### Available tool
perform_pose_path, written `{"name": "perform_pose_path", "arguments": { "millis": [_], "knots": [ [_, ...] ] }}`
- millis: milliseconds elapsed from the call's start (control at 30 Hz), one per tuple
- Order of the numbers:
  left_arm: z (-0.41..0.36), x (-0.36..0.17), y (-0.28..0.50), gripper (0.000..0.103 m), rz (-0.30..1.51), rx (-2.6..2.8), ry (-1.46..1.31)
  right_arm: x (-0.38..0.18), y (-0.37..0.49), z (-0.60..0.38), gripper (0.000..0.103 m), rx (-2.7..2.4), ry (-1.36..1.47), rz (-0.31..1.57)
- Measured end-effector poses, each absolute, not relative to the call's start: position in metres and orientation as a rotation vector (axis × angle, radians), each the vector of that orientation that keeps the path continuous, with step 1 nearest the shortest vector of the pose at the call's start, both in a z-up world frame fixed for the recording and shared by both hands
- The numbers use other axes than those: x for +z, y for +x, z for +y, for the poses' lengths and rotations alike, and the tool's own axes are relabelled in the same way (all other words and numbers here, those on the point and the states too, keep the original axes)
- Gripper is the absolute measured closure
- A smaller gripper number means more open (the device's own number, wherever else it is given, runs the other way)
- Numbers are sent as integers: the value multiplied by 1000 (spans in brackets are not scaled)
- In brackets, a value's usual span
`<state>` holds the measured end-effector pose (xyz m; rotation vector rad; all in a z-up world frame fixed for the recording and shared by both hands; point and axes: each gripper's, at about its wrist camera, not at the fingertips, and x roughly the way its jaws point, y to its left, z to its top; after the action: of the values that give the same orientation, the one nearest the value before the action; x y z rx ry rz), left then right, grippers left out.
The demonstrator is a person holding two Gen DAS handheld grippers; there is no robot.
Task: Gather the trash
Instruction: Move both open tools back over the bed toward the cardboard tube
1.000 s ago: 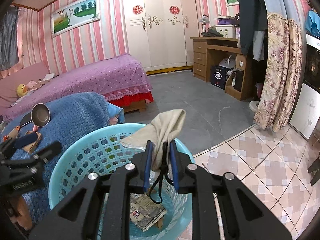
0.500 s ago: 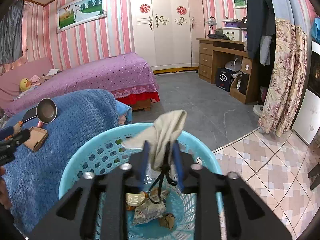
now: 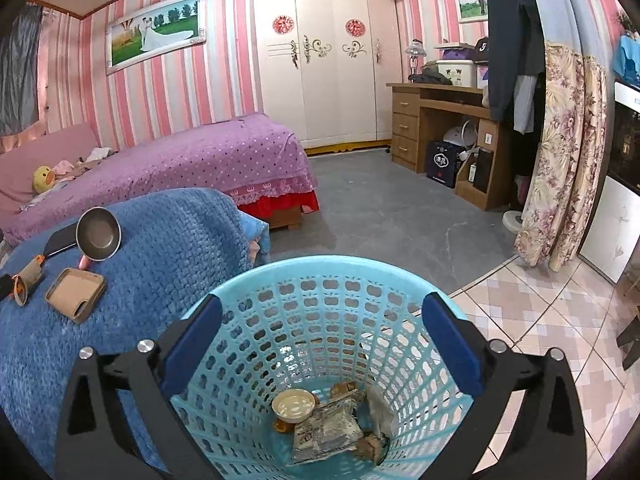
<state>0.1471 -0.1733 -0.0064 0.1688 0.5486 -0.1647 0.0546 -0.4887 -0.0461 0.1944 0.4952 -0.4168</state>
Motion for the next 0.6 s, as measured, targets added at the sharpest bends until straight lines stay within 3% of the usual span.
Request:
{"name": "perform_pose_path", "arguments": {
  "millis": [600],
  "knots": [
    [-22,-17,174,6,578,-6,62,-39,97,-391,5,-329,111,516]
  ]
}}
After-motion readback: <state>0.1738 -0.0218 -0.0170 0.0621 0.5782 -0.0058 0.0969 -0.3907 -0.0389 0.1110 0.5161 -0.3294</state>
